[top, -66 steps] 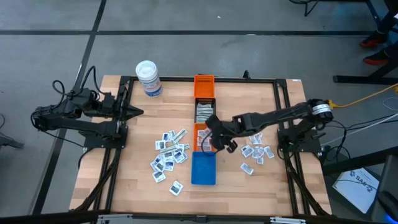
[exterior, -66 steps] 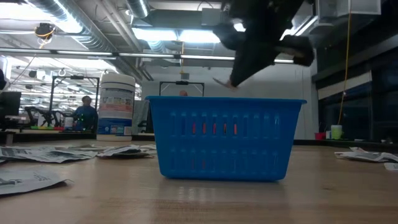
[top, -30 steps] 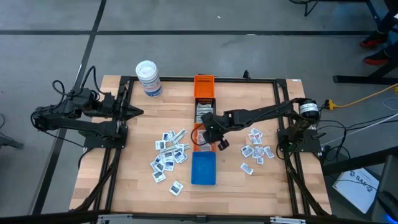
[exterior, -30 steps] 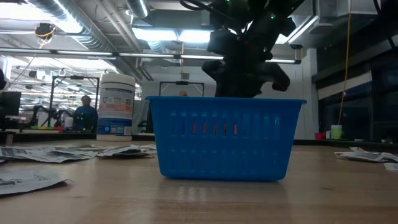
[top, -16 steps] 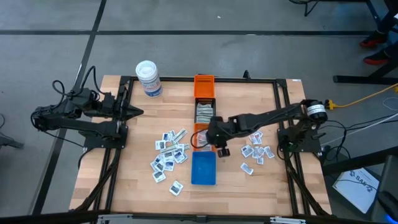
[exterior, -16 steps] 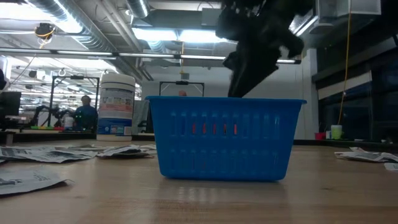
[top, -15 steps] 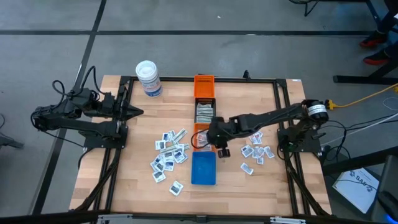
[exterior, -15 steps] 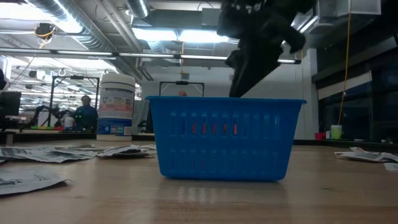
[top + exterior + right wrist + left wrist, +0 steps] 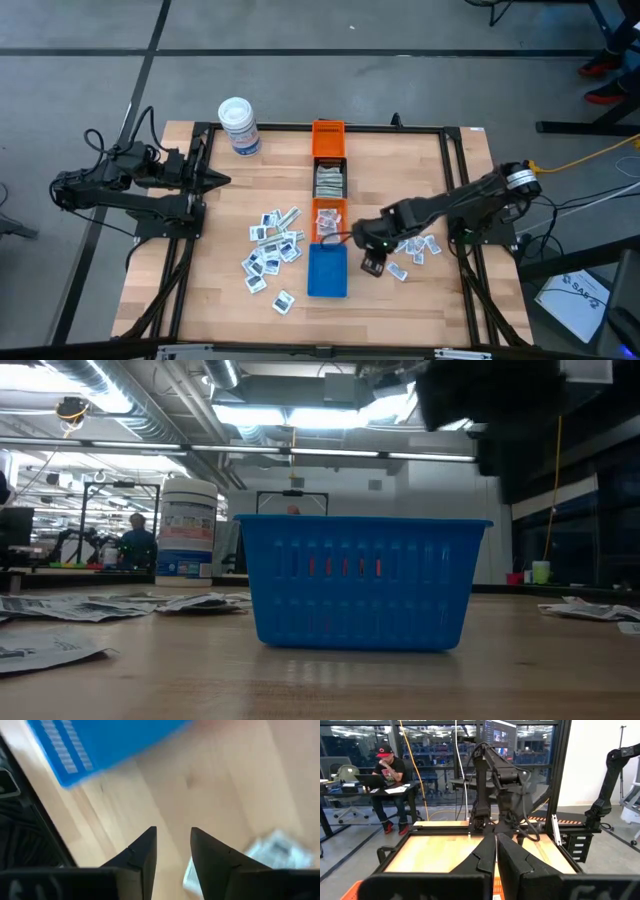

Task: Pick & Place First Aid Supplies
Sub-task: Put the orange ointment pack into the bottom orange bin

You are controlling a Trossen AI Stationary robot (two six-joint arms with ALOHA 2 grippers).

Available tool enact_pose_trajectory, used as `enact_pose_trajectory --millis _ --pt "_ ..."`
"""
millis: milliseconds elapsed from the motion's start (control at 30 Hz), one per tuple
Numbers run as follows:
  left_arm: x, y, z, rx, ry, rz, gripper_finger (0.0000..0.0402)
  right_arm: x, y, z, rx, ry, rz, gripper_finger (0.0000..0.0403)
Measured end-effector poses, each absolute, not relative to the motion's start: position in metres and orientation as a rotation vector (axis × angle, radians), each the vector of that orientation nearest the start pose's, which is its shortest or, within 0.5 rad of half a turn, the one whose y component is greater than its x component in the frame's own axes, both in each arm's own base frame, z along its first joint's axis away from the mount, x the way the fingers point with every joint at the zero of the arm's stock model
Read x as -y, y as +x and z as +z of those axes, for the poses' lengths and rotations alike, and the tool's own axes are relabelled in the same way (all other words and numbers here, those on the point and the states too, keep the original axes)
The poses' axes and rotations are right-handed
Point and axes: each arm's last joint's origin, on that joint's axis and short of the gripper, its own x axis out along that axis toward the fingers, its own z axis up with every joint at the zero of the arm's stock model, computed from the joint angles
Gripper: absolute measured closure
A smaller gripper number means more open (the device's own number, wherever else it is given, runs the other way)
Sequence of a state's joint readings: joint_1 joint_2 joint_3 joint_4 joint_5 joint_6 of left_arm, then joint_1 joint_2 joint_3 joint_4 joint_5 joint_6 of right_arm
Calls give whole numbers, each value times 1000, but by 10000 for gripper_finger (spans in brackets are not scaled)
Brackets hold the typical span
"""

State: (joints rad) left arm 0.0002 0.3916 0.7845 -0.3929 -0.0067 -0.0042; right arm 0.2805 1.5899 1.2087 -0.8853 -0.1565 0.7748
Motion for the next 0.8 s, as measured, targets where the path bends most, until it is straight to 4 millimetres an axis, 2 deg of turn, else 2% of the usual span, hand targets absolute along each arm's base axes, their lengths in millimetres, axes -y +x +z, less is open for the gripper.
enact_pose_trajectory --millis 133,333,533,800 --pt "0 76 353 0 -4 7 393 -100 277 238 -1402 597 -169 283" --pt "0 76 353 -1 -4 7 393 -110 258 215 -1468 720 -238 283" --pt "0 76 353 0 -4 6 389 -113 237 195 -1543 739 -316 283" --pt "0 76 353 0 -4 6 391 -115 225 168 -1546 767 -346 283"
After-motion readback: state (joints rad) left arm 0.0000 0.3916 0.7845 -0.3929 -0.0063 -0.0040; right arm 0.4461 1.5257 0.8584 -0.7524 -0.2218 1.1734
